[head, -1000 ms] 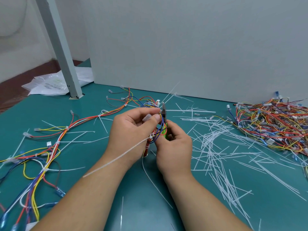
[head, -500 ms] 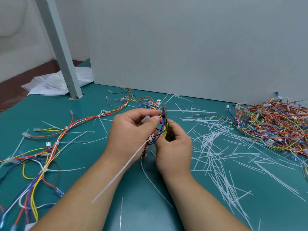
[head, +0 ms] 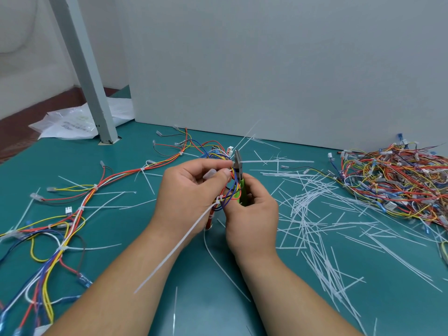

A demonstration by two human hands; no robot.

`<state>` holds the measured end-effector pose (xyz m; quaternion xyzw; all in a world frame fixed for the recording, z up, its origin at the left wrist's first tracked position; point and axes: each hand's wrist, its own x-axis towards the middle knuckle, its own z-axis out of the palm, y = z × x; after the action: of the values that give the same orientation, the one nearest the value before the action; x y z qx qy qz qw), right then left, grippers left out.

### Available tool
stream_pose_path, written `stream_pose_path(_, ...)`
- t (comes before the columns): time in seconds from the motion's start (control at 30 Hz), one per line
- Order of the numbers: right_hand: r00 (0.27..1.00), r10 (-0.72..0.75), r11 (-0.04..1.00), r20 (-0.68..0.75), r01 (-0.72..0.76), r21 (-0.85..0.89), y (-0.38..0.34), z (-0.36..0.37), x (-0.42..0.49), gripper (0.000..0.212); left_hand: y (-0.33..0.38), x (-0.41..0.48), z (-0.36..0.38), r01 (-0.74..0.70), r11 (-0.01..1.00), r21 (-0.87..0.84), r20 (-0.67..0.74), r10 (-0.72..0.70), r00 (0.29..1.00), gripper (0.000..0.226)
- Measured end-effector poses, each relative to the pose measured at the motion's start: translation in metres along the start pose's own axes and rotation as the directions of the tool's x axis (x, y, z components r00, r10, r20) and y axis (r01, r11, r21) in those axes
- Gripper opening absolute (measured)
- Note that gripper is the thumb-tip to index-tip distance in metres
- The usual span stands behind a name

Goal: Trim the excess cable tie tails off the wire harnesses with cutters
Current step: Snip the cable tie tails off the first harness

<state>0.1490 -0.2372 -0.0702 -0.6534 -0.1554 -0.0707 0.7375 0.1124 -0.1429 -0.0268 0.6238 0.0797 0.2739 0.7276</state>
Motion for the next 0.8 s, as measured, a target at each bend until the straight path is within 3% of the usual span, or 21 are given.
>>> stream_pose_path(0.23,0.999,0.015,0.998,0.030,-0.017,0.065,0.0001,0.0003,0.0021,0.024,0.0002,0.0000,-0.0009,-0.009,1.000,0.006,0.005,0.009,1.000,0.028)
stream_pose_path(0.8,1.000,0.015,1.000,0.011,-0.015,-0.002,0.0002,0.0001,-0.0007,0.022,0.0003,-0.0005,-0.0015,-0.003,1.000,-0.002,0.005,0.003,1.000,0.030)
